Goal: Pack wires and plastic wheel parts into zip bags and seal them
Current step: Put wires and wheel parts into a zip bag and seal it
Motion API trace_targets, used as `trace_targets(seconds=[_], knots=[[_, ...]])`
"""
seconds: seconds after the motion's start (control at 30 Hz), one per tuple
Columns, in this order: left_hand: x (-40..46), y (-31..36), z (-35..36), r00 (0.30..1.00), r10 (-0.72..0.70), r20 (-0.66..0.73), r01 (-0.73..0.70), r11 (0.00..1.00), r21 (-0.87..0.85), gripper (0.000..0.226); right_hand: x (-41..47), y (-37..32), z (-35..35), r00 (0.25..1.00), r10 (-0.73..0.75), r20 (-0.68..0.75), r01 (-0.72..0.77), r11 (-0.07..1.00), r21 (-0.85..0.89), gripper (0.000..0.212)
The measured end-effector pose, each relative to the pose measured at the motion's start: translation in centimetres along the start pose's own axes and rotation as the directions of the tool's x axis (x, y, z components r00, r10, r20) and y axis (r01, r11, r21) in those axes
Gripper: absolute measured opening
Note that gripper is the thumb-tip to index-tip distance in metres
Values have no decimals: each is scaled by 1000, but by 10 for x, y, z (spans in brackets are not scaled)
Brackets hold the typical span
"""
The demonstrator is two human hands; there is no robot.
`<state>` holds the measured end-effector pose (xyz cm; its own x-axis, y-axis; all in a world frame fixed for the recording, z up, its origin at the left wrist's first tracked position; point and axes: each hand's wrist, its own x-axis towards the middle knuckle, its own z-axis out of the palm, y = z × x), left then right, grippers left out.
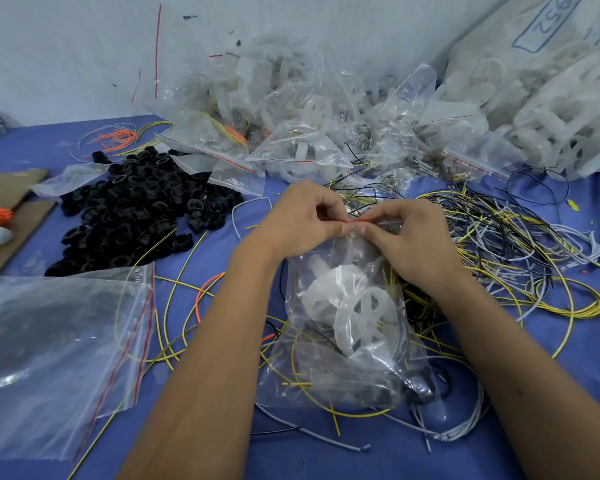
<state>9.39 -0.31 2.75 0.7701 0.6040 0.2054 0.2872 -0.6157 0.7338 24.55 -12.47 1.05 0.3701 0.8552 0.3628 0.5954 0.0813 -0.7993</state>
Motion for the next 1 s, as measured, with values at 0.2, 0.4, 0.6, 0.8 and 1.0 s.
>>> trace_targets(seconds=[0.2,0.4,0.6,0.8,1.0], knots=[[1,3,0,1000,-4,28,4,1000,-26,20,0,1,-1,999,34,-9,-34,999,33,4],[-1,-2,-3,1000,-20,-6,20,999,24,9,-1,0,0,993,-116,-32,112,986,-122,9],[0,2,1,1000,-5,17,5,1000,4,8,0,1,-2,965,-261,15,256,931,-260,5],[0,1,0,1000,-4,-2,4,1000,23,8,1,-1,0,952,-295,86,307,908,-284,7],[-1,-1,-3,999,-36,35,35,999,36,12,1,0,-3,949,-311,48,310,900,-306,2]])
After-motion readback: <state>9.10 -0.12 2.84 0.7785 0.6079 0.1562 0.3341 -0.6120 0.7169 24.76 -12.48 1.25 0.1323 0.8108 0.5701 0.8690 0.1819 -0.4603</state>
